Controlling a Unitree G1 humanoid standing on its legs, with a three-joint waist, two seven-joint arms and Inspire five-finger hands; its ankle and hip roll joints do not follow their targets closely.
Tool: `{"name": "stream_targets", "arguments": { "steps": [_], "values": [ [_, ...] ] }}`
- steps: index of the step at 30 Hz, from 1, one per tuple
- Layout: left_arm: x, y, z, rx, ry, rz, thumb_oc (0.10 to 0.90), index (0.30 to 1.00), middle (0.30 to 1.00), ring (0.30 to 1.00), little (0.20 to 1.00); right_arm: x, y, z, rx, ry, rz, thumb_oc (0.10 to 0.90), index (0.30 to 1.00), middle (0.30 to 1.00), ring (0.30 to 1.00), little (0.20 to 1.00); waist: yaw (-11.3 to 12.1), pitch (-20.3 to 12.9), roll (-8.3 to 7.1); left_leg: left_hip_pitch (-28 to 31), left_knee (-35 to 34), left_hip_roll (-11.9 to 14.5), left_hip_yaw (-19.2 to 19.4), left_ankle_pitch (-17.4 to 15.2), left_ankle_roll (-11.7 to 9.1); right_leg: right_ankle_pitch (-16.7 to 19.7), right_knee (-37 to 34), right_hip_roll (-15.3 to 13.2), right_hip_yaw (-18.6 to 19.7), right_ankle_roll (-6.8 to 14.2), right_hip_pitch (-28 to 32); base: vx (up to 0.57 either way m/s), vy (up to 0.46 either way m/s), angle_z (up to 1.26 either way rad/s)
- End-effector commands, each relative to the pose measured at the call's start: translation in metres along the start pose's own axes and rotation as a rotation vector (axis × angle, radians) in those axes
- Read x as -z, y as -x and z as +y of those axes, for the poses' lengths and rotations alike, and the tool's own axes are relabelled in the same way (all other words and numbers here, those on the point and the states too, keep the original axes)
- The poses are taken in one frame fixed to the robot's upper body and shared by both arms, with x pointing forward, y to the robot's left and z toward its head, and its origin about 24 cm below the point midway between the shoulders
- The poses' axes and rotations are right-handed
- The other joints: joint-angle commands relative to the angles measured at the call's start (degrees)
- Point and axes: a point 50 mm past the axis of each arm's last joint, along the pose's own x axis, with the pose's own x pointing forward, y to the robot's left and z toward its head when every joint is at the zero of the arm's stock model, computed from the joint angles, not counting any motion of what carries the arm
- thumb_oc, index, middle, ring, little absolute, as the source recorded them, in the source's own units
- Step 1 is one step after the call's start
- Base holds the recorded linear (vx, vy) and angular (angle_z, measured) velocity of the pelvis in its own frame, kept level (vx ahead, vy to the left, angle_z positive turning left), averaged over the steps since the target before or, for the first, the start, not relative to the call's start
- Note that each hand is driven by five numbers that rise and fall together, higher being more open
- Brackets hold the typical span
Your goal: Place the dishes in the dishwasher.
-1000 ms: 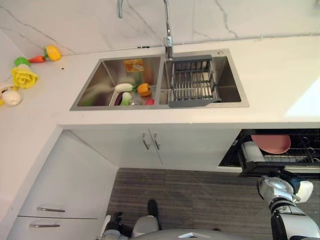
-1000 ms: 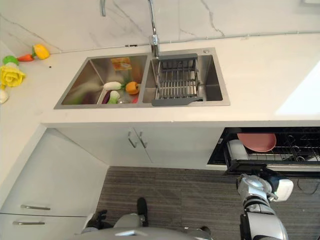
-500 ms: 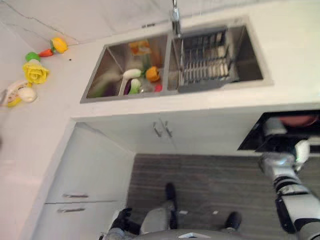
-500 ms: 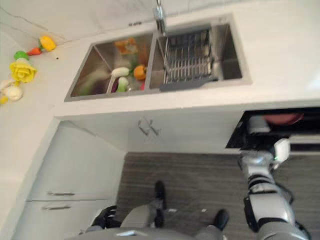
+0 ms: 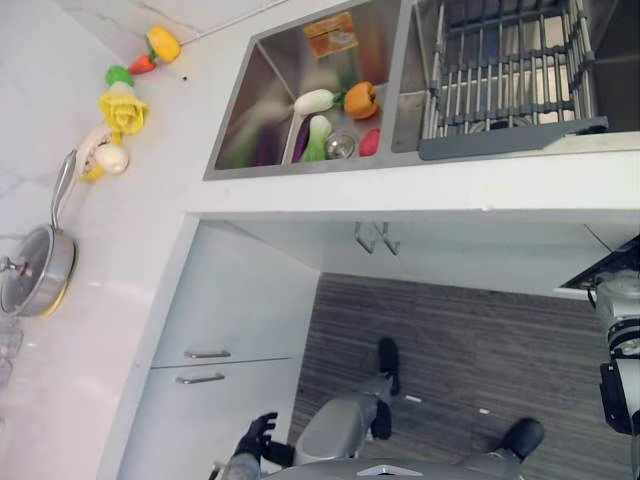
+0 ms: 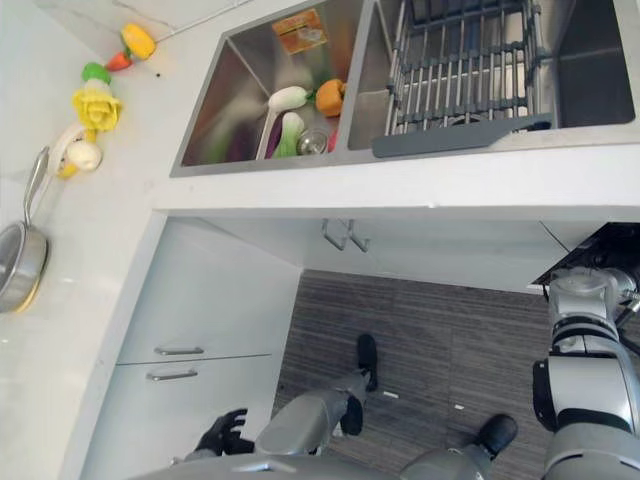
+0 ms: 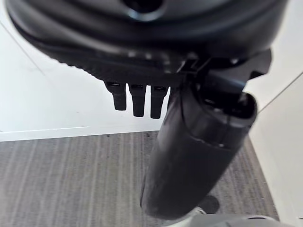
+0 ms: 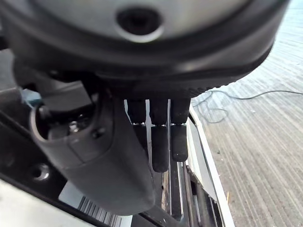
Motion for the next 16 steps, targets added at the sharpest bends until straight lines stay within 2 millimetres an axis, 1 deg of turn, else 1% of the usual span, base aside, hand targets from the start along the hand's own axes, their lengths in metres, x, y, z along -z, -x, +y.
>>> {"name": "stream_targets", "arguments": {
  "steps": [1,2,3,4,5,6,7,8,9,11,12,13,14,15,16],
  "values": [
    [-0.036,-0.013,0.025,-0.097,-0.005,-0.076,0.8,0.9,0.9,0.9,0.9,-0.054,0.037,0.048,-0.254,-0.14,-0.28,0.8,0.9,0.9,0.9,0.9,3.4,-1.0,-6.49,5.9,0.6,5.8,0.0,-6.0,-5.8,-4.1,1.4,-4.5,1.5,1.9,2.7,0.08,-0.051,0.04],
    [-0.034,-0.013,0.027,-0.102,-0.008,-0.07,0.8,0.9,0.9,0.9,0.9,-0.051,0.039,0.049,-0.258,-0.14,-0.275,0.8,0.9,0.9,0.9,0.9,3.4,-1.1,-6.86,6.0,0.6,5.7,0.0,-6.0,-5.8,-4.2,1.4,-4.5,1.5,1.9,2.9,0.09,-0.077,0.12],
    [-0.031,-0.013,0.03,-0.117,0.005,-0.052,0.8,0.9,0.9,0.9,0.9,-0.026,0.048,0.058,-0.288,-0.133,-0.212,0.8,0.9,0.9,0.9,0.9,3.1,-1.3,-8.28,6.6,0.6,5.9,0.2,-6.5,-5.5,-4.3,1.4,-4.3,1.8,1.8,3.3,0.07,-0.041,0.07],
    [-0.029,-0.013,0.033,-0.134,0.024,-0.037,0.8,0.9,0.9,0.9,0.9,0.007,0.065,0.07,-0.339,-0.085,-0.14,0.8,0.9,0.9,0.9,0.9,2.6,-1.6,-9.64,7.2,0.6,6.1,0.4,-6.9,-5.1,-4.4,1.5,-4.0,2.2,1.7,3.6,0.08,-0.068,0.0],
    [-0.028,-0.014,0.036,-0.146,0.037,-0.026,0.8,0.9,0.9,0.9,0.9,0.037,0.076,0.076,-0.401,-0.014,-0.08,0.8,0.9,0.9,0.9,0.9,2.1,-1.6,-10.89,7.8,0.6,6.4,0.6,-7.3,-4.8,-4.5,1.6,-3.6,2.6,1.6,3.7,0.11,-0.085,-0.02],
    [-0.022,-0.014,0.043,-0.158,0.039,0.009,0.8,0.9,0.9,0.9,0.9,0.093,0.096,0.077,-0.519,0.152,0.029,0.8,0.9,0.9,0.9,0.9,1.4,-2.1,-13.61,9.5,0.6,7.0,1.4,-8.1,-4.4,-5.0,1.7,-2.7,3.7,1.3,4.2,0.11,-0.102,0.0],
    [-0.017,-0.014,0.045,-0.155,0.03,0.033,0.8,0.9,0.9,0.9,0.9,0.121,0.108,0.075,-0.564,0.224,0.1,0.8,0.9,0.9,0.9,0.9,1.0,-2.4,-14.68,10.3,0.7,7.4,1.8,-8.5,-4.3,-5.3,1.7,-2.2,4.2,1.1,4.7,0.09,-0.076,0.02],
    [-0.016,-0.014,0.046,-0.157,0.028,0.035,0.8,0.9,0.9,0.9,0.9,0.122,0.109,0.075,-0.567,0.225,0.102,0.8,0.9,0.9,0.9,0.9,1.1,-2.5,-14.85,10.5,0.7,7.4,2.0,-8.5,-4.4,-5.3,1.7,-2.2,4.3,1.1,4.8,0.07,-0.038,-0.06],
    [-0.013,-0.014,0.048,-0.155,0.017,0.055,0.8,0.9,0.9,0.9,0.9,0.15,0.123,0.071,-0.602,0.258,0.19,0.8,0.9,0.9,0.9,0.9,0.6,-2.9,-15.79,11.5,0.7,7.8,2.4,-8.9,-4.3,-5.5,1.6,-1.8,4.8,1.0,5.3,0.08,-0.035,-0.07],
    [-0.005,-0.013,0.051,-0.16,0.021,0.095,0.8,0.9,0.9,0.9,0.9,0.189,0.149,0.062,-0.643,0.268,0.342,0.8,0.9,0.9,0.9,0.9,-0.4,-3.8,-17.26,13.2,0.7,8.4,3.5,-9.7,-4.2,-5.9,1.5,-1.3,5.8,1.0,5.9,0.08,-0.033,-0.18],
    [0.003,-0.012,0.055,-0.17,0.034,0.134,0.8,0.9,0.9,0.9,0.9,0.218,0.169,0.05,-0.684,0.298,0.448,0.8,0.9,0.9,0.9,0.9,-1.5,-4.4,-18.35,13.9,0.6,8.9,4.9,-8.8,-3.7,-5.3,1.7,-0.8,6.2,0.4,5.2,0.03,-0.015,-0.34],
    [0.006,-0.011,0.057,-0.172,0.028,0.146,0.8,0.9,0.9,0.9,0.9,0.228,0.175,0.046,-0.703,0.343,0.468,0.8,0.9,0.9,0.9,0.9,-1.6,-4.8,-18.71,14.4,0.6,9.2,5.3,-8.9,-3.8,-5.5,1.6,-0.5,6.6,0.3,5.3,0.0,-0.011,-0.39],
    [0.006,-0.011,0.057,-0.173,0.028,0.146,0.8,0.9,0.9,0.9,0.9,0.228,0.175,0.046,-0.703,0.343,0.469,0.8,0.9,0.9,0.9,0.9,-1.6,-4.8,-18.73,14.5,0.6,9.3,5.3,-8.9,-3.9,-5.5,1.6,-0.4,6.7,0.3,5.3,0.04,-0.013,-0.48],
    [0.008,-0.011,0.059,-0.17,0.012,0.151,0.8,0.9,0.9,0.9,0.9,0.241,0.18,0.036,-0.717,0.406,0.496,0.8,0.9,0.9,0.9,0.9,-2.0,-5.1,-19.03,15.1,0.6,9.6,5.7,-9.1,-3.9,-5.7,1.5,-0.1,7.0,0.1,5.4,0.04,-0.009,-0.6],
    [0.01,-0.01,0.059,-0.168,0.0,0.157,0.8,0.9,0.9,0.9,0.9,0.248,0.185,0.032,-0.723,0.417,0.525,0.8,0.9,0.9,0.9,0.9,-2.4,-5.3,-19.16,15.7,0.6,9.9,6.0,-9.2,-4.0,-5.9,1.5,0.2,7.4,0.1,5.6,0.06,-0.013,-0.69]
  ]
}}
